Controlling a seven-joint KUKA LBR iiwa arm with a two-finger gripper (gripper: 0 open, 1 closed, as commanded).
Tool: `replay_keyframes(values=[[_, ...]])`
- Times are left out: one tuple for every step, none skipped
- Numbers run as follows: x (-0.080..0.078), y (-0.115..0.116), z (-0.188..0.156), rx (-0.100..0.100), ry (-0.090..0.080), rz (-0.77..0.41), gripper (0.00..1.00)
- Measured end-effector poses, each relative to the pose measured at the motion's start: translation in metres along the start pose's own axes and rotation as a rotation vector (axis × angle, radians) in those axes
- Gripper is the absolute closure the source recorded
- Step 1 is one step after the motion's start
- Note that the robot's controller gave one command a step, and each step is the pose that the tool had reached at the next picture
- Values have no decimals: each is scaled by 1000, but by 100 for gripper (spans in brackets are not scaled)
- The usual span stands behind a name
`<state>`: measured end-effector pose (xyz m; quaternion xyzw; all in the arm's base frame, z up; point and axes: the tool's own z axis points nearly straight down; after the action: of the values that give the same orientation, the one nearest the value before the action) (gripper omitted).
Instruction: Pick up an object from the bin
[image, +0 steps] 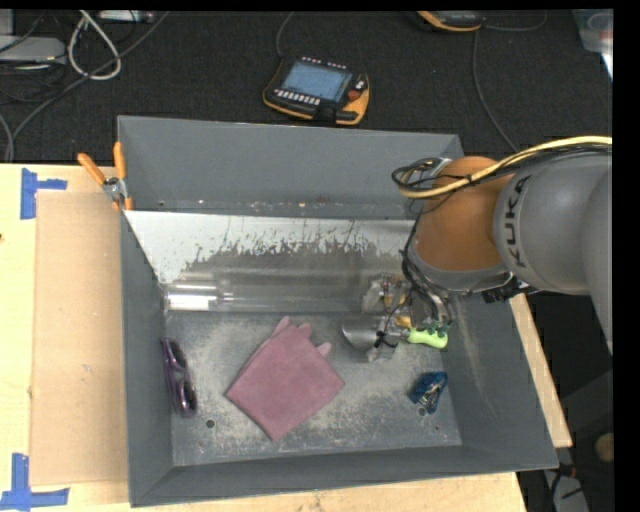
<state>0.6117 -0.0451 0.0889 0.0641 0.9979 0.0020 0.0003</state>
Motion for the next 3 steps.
replay_keyframes(values=[[0,0,-10,0,1,0,100],[0,0,-19,0,-1,-1,100],[1,0,-53,-1,6,-1,100]])
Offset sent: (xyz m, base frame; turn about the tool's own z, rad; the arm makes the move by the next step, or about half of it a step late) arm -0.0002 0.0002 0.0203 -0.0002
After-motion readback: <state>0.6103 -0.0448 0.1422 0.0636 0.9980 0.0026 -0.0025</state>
